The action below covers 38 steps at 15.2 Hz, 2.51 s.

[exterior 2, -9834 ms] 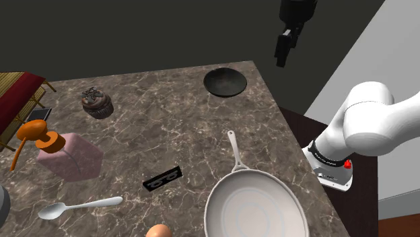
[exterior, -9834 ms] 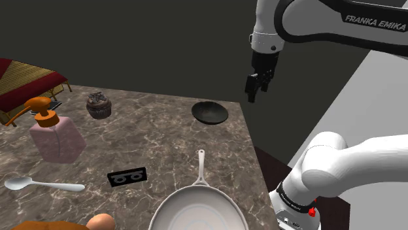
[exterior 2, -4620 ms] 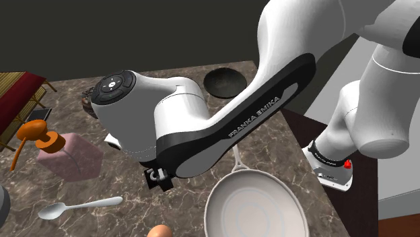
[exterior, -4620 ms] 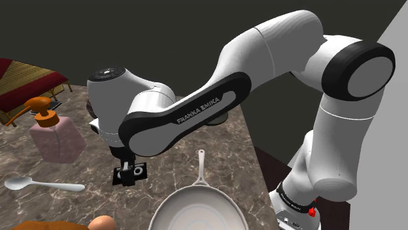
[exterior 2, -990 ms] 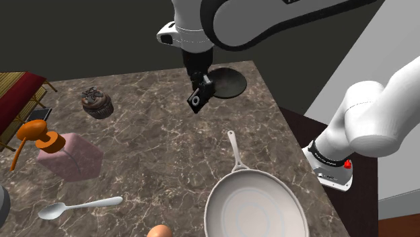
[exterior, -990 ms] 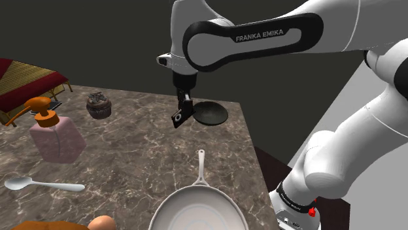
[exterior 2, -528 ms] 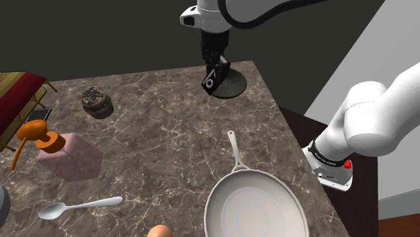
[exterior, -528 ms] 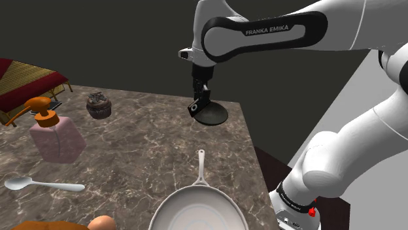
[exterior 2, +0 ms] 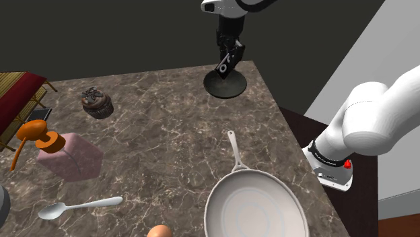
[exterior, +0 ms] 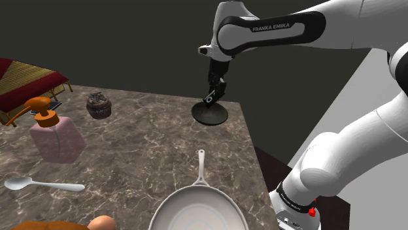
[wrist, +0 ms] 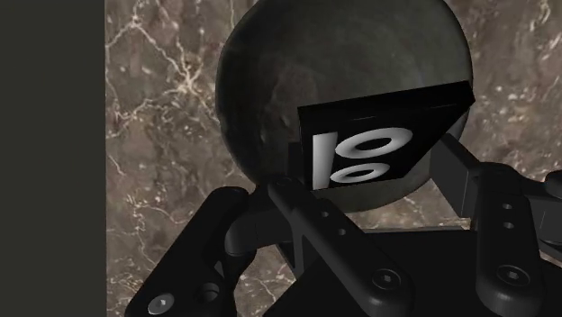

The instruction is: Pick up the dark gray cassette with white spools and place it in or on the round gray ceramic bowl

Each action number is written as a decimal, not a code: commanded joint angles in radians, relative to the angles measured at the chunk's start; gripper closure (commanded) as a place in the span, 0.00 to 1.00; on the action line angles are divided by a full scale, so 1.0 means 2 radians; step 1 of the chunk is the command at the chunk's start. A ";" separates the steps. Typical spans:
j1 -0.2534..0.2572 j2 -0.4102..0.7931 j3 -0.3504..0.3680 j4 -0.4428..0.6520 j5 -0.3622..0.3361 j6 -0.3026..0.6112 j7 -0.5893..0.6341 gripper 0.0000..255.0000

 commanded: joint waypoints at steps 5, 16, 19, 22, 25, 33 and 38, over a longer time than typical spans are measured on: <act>-0.002 0.007 -0.003 -0.028 -0.001 0.035 -0.005 1.00; -0.002 0.026 -0.003 -0.076 -0.001 0.102 -0.005 1.00; -0.002 0.026 -0.003 -0.076 -0.001 0.102 -0.005 1.00; -0.002 0.026 -0.003 -0.076 -0.001 0.102 -0.005 1.00; -0.002 0.026 -0.003 -0.076 -0.001 0.102 -0.004 0.00; -0.002 0.007 -0.003 -0.029 -0.001 0.036 -0.005 0.00; -0.002 0.007 -0.003 -0.029 -0.001 0.036 -0.005 0.00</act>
